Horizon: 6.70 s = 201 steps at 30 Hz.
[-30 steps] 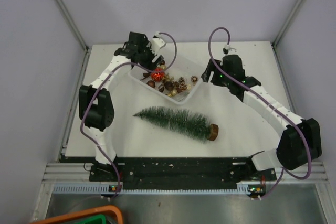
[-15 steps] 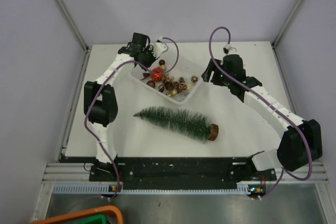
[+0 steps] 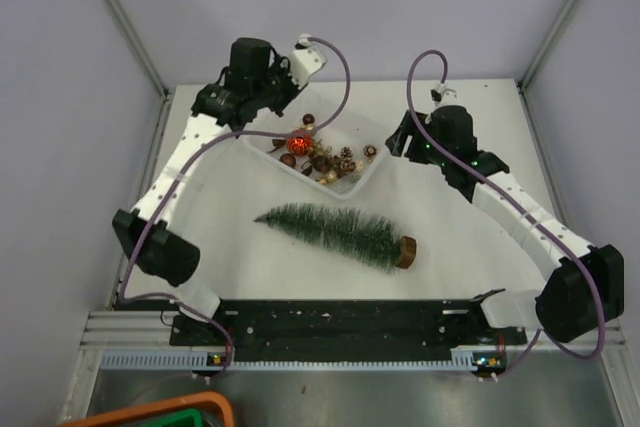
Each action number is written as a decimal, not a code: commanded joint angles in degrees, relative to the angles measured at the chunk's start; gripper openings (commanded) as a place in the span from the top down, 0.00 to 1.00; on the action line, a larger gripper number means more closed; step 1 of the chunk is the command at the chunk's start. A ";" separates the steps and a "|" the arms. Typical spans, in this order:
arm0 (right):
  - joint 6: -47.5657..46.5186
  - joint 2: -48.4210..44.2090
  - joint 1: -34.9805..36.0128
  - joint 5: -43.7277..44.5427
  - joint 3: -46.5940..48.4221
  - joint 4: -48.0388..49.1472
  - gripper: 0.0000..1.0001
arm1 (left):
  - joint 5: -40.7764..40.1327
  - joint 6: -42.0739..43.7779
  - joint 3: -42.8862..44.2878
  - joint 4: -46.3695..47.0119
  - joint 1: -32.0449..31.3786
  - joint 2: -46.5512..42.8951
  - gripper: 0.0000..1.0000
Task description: Decorate the small christmas tree
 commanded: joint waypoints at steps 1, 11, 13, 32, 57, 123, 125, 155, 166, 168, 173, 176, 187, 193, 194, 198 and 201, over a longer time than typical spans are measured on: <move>-1.32 -3.81 0.40 -1.25 -0.21 3.21 0.33 | -1.29 -1.94 6.87 -1.60 -5.47 -11.17 1.00; -4.22 -8.03 7.24 -0.03 -4.69 7.51 0.23 | -16.58 4.12 15.85 -0.66 -17.78 -17.32 1.00; -5.28 -8.38 9.79 0.76 -5.40 8.92 0.21 | -19.22 5.08 17.61 -0.48 -19.63 -17.24 1.00; -12.05 -1.00 23.60 7.88 -5.05 20.70 0.23 | -35.22 20.55 20.17 12.43 -30.53 -18.29 1.00; -9.42 -8.71 32.12 10.96 -4.25 18.24 0.24 | -39.18 30.84 22.37 18.24 -35.54 -21.71 1.00; 1.75 29.88 38.73 -20.50 36.82 16.38 0.15 | -59.83 68.20 17.36 44.97 -68.59 -25.14 1.00; 2.45 25.13 36.62 -19.02 30.76 17.18 0.08 | -61.24 66.88 15.70 43.91 -68.59 -26.19 1.00; -3.87 -18.04 24.05 -7.77 -8.03 -9.79 0.01 | -73.55 71.34 6.55 49.78 -68.68 -32.44 1.00; -2.91 -25.61 23.16 -5.73 -8.74 -14.11 0.01 | -83.29 95.17 8.21 69.04 -68.68 -32.44 1.00; -2.12 -24.12 23.16 -7.66 -8.13 -10.35 0.02 | -85.49 95.88 8.75 68.95 -68.68 -32.70 1.00; -0.27 -12.63 25.43 -11.19 -3.04 1.35 0.09 | -89.63 95.70 10.66 69.13 -68.68 -32.44 1.00; -2.11 -3.05 30.27 -9.17 3.98 3.73 0.11 | -92.44 98.94 16.73 72.81 -68.68 -30.34 1.00; -1.77 8.51 34.06 -3.04 12.19 1.82 0.13 | -97.90 80.73 3.67 54.15 -67.19 -40.42 1.00; 3.40 -6.94 34.15 20.86 3.14 -16.62 0.13 | -94.38 56.99 -9.25 37.44 -67.71 -46.41 1.00; 4.99 -9.67 34.15 23.24 1.73 -20.66 0.13 | -94.12 57.55 -12.32 38.18 -68.06 -47.55 1.00; 13.68 -19.70 34.06 30.20 -1.17 -38.59 0.16 | -92.45 56.95 -24.37 43.48 -69.38 -51.85 1.00; 19.92 -24.19 34.06 27.85 -4.77 -47.13 0.19 | -91.04 52.38 -25.27 38.98 -69.47 -52.30 1.00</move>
